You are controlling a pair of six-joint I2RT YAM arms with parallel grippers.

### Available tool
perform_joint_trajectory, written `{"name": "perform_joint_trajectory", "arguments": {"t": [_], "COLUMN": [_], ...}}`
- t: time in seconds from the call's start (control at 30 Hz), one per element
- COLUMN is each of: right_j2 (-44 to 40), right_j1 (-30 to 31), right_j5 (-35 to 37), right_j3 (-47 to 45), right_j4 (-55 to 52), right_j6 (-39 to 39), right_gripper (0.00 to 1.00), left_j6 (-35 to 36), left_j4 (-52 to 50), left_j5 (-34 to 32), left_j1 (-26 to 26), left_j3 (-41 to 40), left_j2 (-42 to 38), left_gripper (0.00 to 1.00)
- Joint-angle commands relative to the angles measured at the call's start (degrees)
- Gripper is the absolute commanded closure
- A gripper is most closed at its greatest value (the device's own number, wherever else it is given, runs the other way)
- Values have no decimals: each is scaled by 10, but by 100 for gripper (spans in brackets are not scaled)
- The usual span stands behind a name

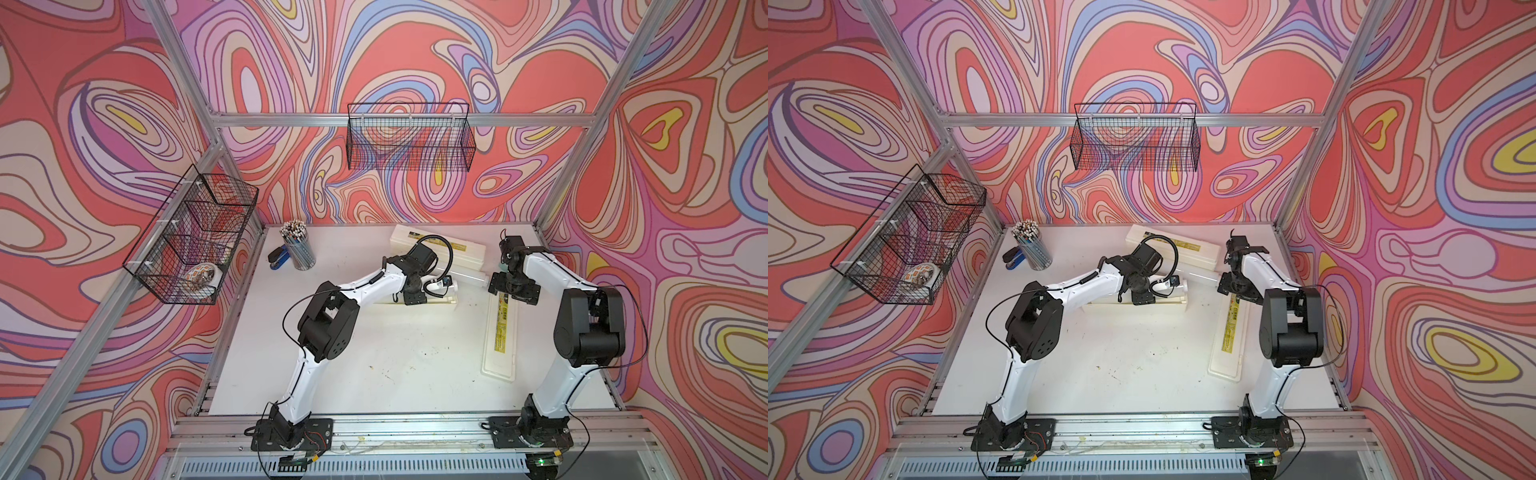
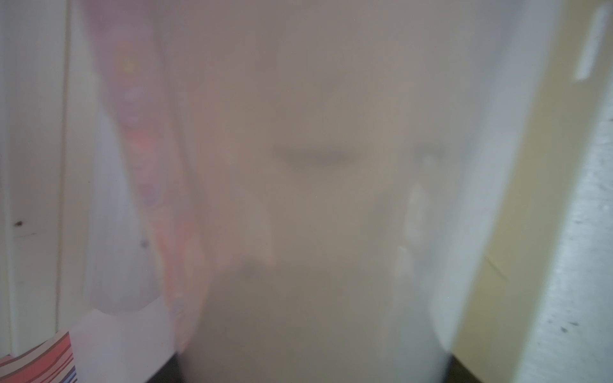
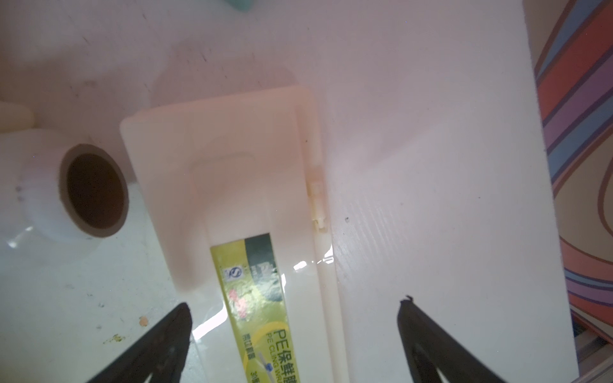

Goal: Put plastic wrap rolls into dispensers
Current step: Place the plastic wrap into the plastic wrap cutting box.

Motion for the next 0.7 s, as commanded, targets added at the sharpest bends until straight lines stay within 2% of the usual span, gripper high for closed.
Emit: {"name": "perform_joint_trajectory", "arguments": {"t": [0.0,0.67], "right_j2": [-10,8], "right_j1": [-2,-2], "right_j5": [8,8], "right_j3": [-6,-10], "right_j4": [9,12], "right_j6": [14,20], "right_gripper": [2,2], "left_j6": [40,93], "left_j4": [1,-4], "left_j5": [-15,-82], "left_j1": [4,-10], "left_j3": [18,46], "left_j2": [-51,-65], "left_gripper": [100,100]}}
